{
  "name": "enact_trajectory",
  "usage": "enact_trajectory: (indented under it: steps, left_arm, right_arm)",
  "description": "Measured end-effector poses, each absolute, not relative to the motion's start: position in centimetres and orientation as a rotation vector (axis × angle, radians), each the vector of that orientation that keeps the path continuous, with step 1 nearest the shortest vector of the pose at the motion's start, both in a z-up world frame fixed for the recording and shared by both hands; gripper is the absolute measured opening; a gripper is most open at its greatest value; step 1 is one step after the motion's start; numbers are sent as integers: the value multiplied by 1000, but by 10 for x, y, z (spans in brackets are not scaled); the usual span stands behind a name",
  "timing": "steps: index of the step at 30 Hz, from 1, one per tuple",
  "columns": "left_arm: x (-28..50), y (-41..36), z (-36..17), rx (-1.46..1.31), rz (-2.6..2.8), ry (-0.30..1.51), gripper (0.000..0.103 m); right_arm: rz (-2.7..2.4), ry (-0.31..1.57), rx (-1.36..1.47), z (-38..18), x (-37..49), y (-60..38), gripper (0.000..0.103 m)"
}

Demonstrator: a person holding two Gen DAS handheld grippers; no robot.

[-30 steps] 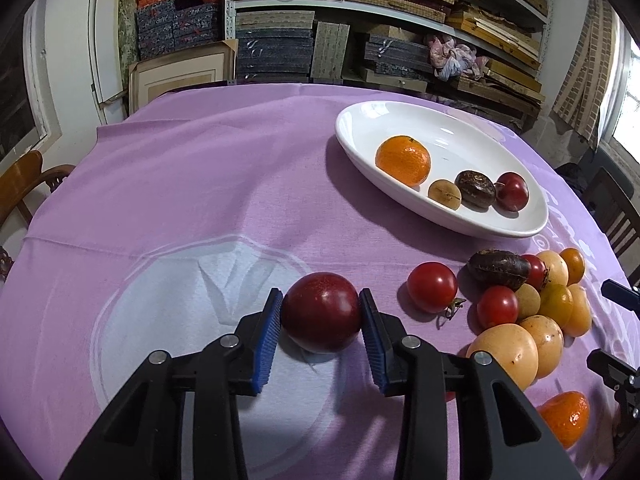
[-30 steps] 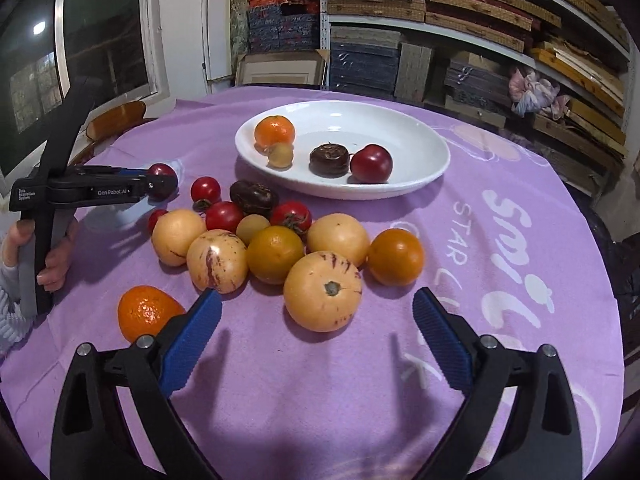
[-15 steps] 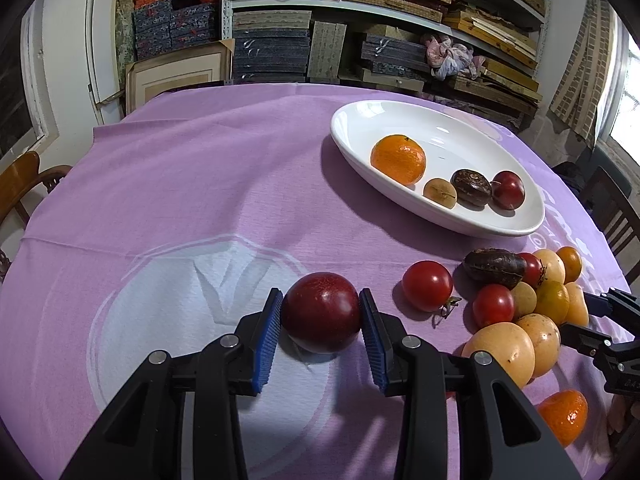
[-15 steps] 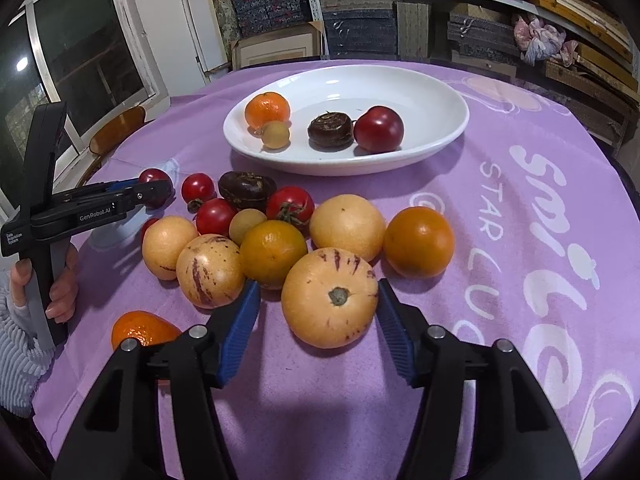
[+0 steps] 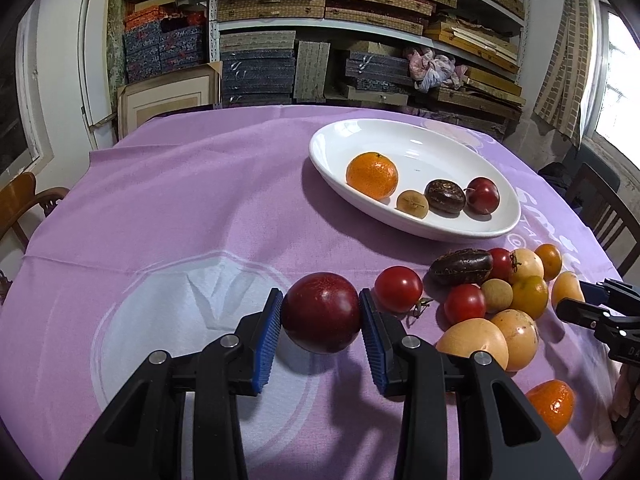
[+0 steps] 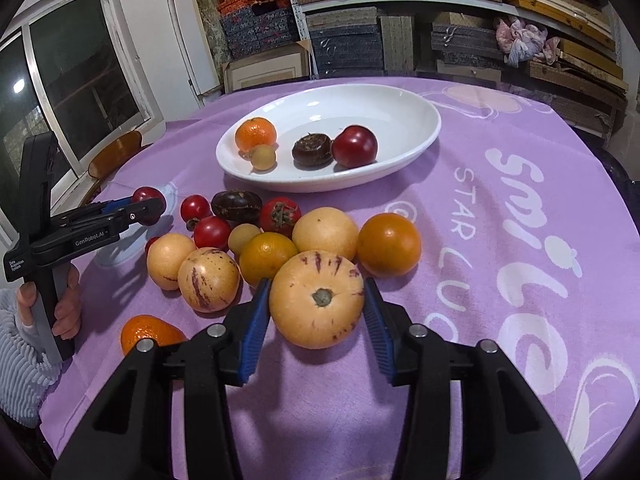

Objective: Organize fruits
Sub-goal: 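Place the plum and pepino in the white dish, opening both tools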

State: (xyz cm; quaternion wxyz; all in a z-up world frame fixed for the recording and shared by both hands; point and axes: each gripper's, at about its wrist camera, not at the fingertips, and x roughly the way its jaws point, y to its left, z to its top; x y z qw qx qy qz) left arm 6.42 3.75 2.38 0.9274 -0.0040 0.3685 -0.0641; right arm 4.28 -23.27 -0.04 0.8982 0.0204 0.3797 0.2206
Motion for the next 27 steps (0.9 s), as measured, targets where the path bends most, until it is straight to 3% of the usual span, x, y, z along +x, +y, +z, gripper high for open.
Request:
enact_trajectory:
  steps: [6,12,18,24,27]
  left_arm:
    - [90,14,56,26,-161,737,39]
    - [157,-30,74,32,-191,780,39]
    - [218,-63,60,48,-173,861,39]
    - [247,-65,41,18,-163,922,39]
    - [243,-66,43,39,-158,908,44]
  right_arm:
    - [433,684,52,36,50,-239,45]
    - [369,724,88,62,132,-231,45]
    - [291,805,42,46,205,-211,45]
    - [286,833,38,28,226,-207,46]
    - [287,811,50,31,225,-210,56]
